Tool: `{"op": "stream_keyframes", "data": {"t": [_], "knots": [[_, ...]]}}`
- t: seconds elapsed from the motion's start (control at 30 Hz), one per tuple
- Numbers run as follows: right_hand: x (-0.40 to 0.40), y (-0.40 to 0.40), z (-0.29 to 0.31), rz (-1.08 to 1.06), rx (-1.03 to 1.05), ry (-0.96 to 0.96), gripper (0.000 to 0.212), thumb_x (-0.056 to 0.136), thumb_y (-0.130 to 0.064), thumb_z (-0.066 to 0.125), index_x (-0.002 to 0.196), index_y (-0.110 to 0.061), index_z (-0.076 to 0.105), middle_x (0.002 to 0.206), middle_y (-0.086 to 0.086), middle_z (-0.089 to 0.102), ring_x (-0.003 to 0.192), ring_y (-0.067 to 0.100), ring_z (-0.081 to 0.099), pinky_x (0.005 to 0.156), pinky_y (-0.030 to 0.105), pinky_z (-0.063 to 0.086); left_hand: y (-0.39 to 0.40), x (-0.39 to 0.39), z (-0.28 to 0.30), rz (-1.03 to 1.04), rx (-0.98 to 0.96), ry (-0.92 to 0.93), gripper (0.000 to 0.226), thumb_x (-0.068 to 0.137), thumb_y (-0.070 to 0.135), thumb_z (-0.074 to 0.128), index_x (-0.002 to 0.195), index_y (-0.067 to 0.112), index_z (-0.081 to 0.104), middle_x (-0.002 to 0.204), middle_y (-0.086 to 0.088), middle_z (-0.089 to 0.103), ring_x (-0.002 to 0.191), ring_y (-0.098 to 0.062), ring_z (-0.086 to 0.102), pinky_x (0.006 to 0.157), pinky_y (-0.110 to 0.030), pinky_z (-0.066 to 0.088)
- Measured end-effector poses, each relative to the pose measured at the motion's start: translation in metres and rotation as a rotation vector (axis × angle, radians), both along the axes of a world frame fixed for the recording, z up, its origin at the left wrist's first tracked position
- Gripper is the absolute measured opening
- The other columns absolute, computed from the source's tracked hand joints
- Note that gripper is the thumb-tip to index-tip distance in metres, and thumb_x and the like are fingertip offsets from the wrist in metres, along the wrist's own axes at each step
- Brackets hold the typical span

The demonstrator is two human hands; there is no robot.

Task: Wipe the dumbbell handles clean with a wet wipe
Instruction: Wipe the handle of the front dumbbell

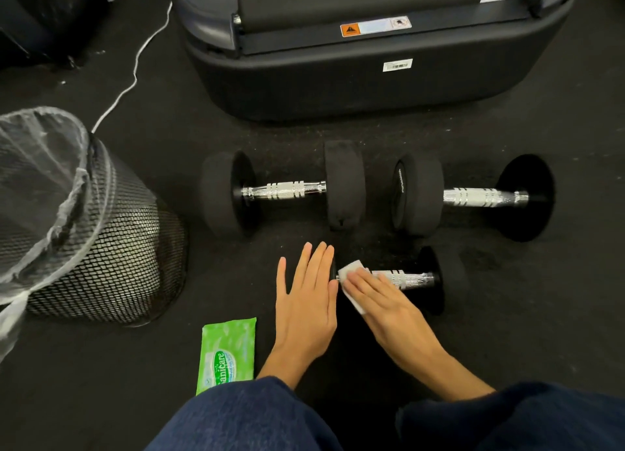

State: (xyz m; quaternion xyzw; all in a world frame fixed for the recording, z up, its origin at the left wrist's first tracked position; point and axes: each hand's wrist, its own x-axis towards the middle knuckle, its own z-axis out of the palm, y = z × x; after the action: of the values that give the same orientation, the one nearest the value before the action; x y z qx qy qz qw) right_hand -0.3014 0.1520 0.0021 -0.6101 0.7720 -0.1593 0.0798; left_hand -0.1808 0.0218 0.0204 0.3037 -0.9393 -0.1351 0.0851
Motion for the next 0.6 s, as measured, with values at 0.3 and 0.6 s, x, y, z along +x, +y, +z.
{"op": "stream_keyframes", "data": {"t": [0.3,0.6], "knots": [[0.002,0.0,-0.006,-0.005,-0.019,0.069,0.054,0.092,-0.019,0.051,0.145,-0.017,0.044,0.151,0.0,0.041,0.142,0.013,0.033,0.121,0.03,0.013,-0.002,-0.001,0.002,0.007,0.036,-0.053,0.055,0.101,0.036,0.016,0.154,0.022,0.025,0.161,0.01,0.02,0.149,-0.006,0.01,0.115,-0.049,0.016],[0.001,0.007,-0.004,-0.033,0.032,0.079,0.053,0.095,-0.026,0.037,0.147,-0.02,0.041,0.153,-0.005,0.034,0.144,0.011,0.027,0.122,0.029,0.006,0.0,0.0,0.004,0.012,0.07,-0.059,0.056,0.101,0.039,0.014,0.154,0.022,0.024,0.161,0.009,0.021,0.149,-0.007,0.01,0.114,-0.051,0.02]]}}
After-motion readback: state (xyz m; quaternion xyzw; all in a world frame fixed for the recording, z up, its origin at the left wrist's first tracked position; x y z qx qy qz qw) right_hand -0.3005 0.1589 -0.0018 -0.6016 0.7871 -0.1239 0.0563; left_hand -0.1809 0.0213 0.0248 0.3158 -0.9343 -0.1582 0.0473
